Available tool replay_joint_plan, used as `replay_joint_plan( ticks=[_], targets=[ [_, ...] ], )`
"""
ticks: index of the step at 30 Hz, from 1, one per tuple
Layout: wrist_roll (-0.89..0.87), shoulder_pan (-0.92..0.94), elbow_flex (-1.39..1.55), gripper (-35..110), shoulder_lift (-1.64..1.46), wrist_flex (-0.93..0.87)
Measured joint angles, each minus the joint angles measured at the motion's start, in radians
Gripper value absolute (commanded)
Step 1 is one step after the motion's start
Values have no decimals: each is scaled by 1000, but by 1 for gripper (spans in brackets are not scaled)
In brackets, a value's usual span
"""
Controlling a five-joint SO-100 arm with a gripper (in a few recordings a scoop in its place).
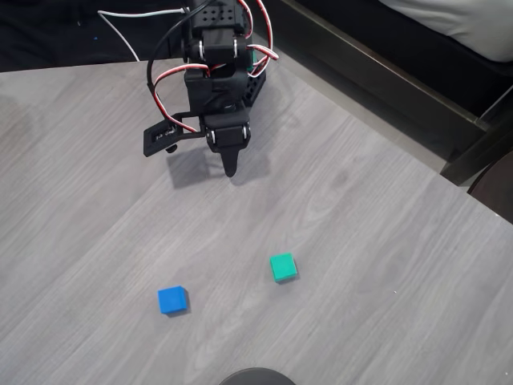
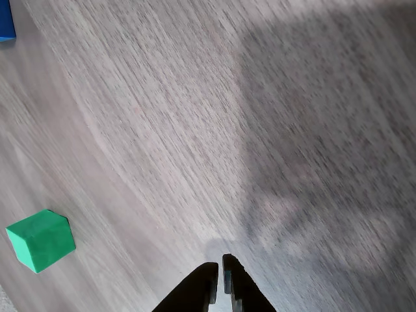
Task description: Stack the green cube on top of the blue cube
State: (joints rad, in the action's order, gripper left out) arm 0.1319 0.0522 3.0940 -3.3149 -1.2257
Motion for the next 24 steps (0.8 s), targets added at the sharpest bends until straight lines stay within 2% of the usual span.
replay_joint_plan(
  ticks=[19, 24],
  targets=[
    [0, 0, 0, 0, 0, 0],
    [-28, -67, -3, 0, 0, 17]
  ],
)
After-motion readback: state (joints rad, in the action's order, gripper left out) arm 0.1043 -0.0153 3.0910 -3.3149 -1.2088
